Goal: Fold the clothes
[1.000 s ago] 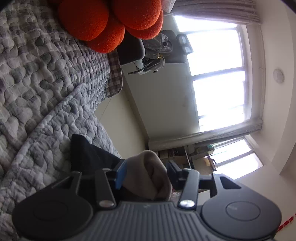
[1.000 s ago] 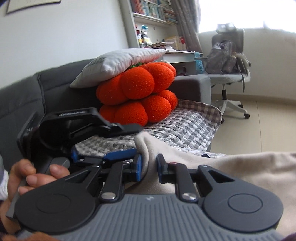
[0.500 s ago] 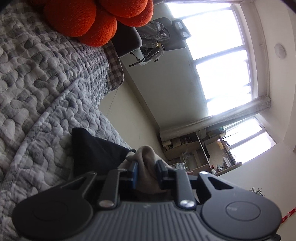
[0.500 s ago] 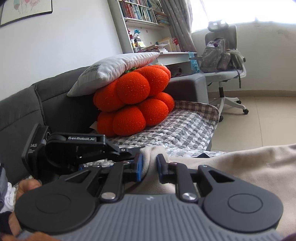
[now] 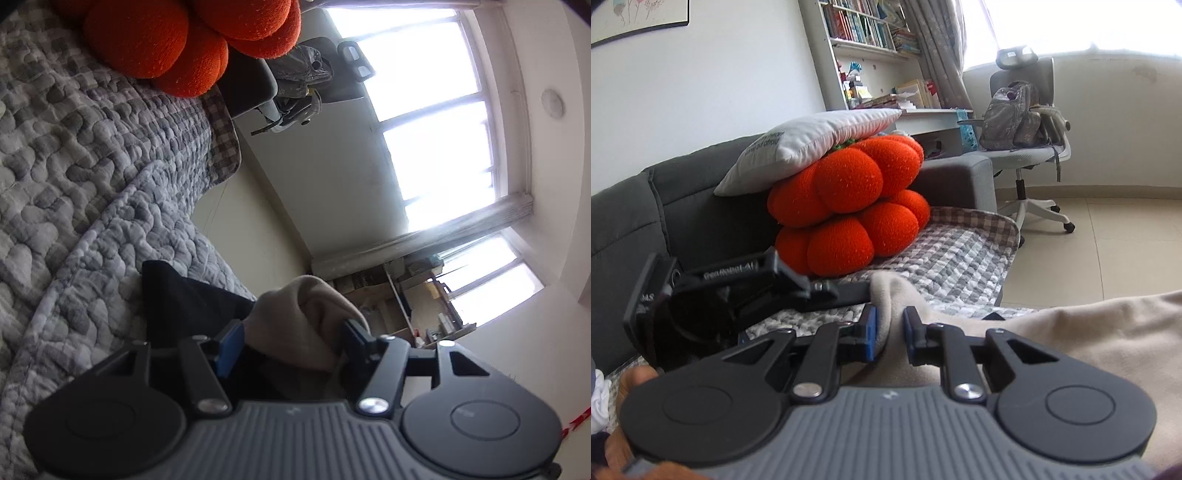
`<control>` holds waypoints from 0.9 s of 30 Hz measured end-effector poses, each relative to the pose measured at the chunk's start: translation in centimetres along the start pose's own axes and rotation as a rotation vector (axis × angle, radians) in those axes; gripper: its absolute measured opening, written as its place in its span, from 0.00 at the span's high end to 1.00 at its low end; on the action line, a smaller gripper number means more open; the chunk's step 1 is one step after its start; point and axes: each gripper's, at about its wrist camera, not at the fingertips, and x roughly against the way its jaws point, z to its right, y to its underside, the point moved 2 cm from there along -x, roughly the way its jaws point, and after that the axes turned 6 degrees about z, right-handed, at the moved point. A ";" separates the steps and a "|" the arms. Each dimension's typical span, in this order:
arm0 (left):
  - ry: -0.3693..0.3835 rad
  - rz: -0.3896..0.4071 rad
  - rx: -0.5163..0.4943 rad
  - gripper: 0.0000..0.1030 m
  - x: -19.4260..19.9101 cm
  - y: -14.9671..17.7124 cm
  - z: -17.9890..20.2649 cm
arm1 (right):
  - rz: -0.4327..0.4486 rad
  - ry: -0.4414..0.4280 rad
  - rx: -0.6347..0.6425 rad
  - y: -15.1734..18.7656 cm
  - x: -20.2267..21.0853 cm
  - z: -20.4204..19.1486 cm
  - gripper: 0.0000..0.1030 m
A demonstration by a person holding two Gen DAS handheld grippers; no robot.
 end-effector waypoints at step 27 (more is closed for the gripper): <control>-0.182 -0.034 -0.096 0.93 3.1 -0.4 -0.4 | -0.022 0.073 0.157 -0.2 -4.2 -3.8 0.82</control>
